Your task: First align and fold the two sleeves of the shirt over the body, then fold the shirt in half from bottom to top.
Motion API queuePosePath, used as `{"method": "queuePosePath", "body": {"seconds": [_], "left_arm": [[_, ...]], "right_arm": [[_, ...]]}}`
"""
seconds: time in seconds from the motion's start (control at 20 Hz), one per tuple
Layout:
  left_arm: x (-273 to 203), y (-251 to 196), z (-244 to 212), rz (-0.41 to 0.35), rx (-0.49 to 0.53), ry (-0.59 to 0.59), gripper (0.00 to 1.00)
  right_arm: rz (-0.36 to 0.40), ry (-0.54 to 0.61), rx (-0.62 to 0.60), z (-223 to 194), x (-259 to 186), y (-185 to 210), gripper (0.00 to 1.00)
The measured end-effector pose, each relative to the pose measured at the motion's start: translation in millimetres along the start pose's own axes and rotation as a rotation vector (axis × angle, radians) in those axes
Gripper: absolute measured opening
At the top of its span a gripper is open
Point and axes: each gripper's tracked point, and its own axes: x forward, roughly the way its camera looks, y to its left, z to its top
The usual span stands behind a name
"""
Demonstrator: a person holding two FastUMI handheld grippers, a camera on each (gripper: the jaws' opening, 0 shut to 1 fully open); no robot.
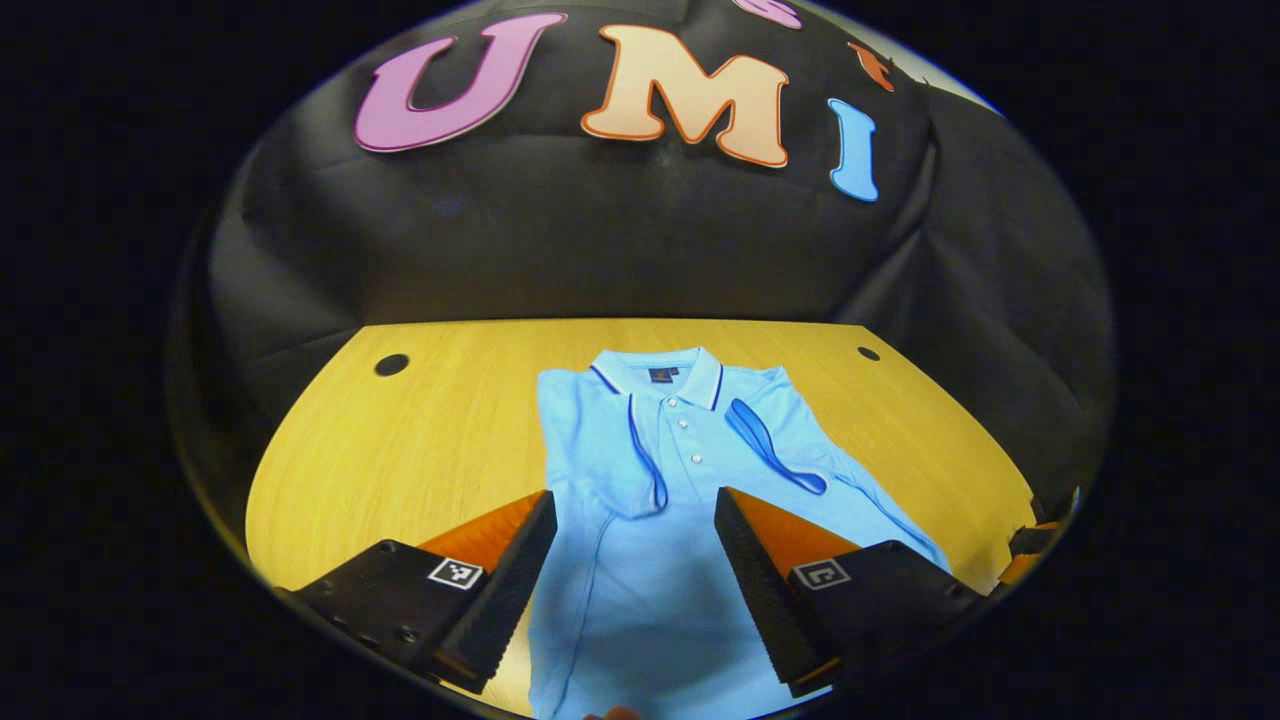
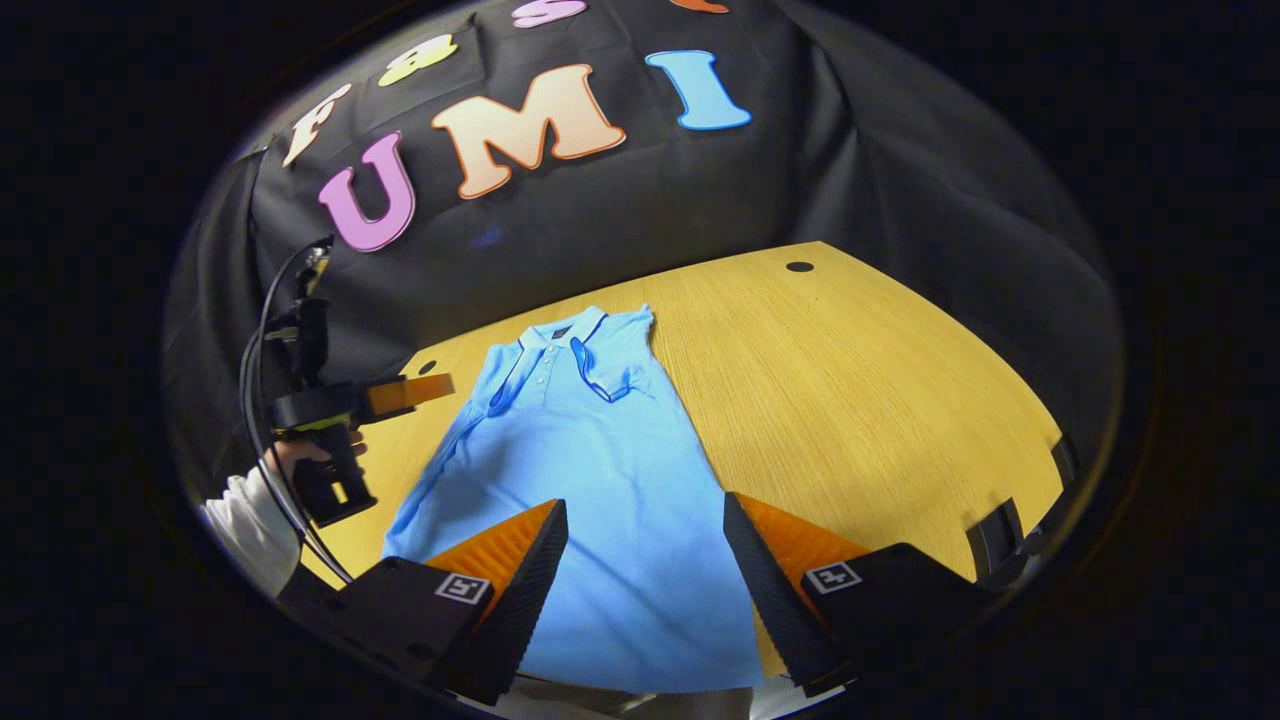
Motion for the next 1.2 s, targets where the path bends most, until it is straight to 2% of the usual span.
{"method": "queuePosePath", "body": {"seconds": [0.3, 0.55, 0.65, 0.7, 0.75, 1.0, 1.05, 1.15, 1.2], "left_arm": [[-104.2, -3.0, -108.7, 0.116, -0.040, 0.086, 0.96], [-151.5, -10.1, -171.6, 0.173, -0.065, 0.122, 0.96], [-159.4, -10.9, -190.3, 0.186, -0.063, 0.131, 0.96], [-163.3, -10.8, -198.7, 0.192, -0.064, 0.136, 0.96], [-163.3, -10.0, -204.4, 0.196, -0.068, 0.140, 0.96], [-160.7, -6.4, -212.3, 0.221, -0.030, 0.119, 0.95], [-159.9, -7.6, -210.3, 0.217, -0.022, 0.103, 0.96], [-158.0, -9.7, -210.3, 0.220, -0.021, 0.083, 0.94], [-157.4, -10.8, -212.1, 0.218, -0.023, 0.077, 0.93]], "right_arm": [[0.047, 0.042, -0.120, -55.4, -20.0, -11.3, 0.98], [0.102, 0.079, -0.226, -102.6, -32.5, -11.5, 0.98], [0.108, 0.090, -0.246, -116.5, -34.5, -14.2, 0.98], [0.106, 0.088, -0.256, -121.8, -31.6, -17.3, 0.93], [0.100, 0.092, -0.271, -127.0, -30.8, -20.2, 0.98], [0.094, 0.074, -0.323, -138.3, -29.1, -23.5, 0.98], [0.100, 0.057, -0.336, -137.0, -28.6, -21.4, 0.93], [0.109, 0.053, -0.324, -140.3, -26.4, -18.5, 0.97], [0.114, 0.052, -0.321, -141.1, -26.2, -16.5, 0.89]]}}
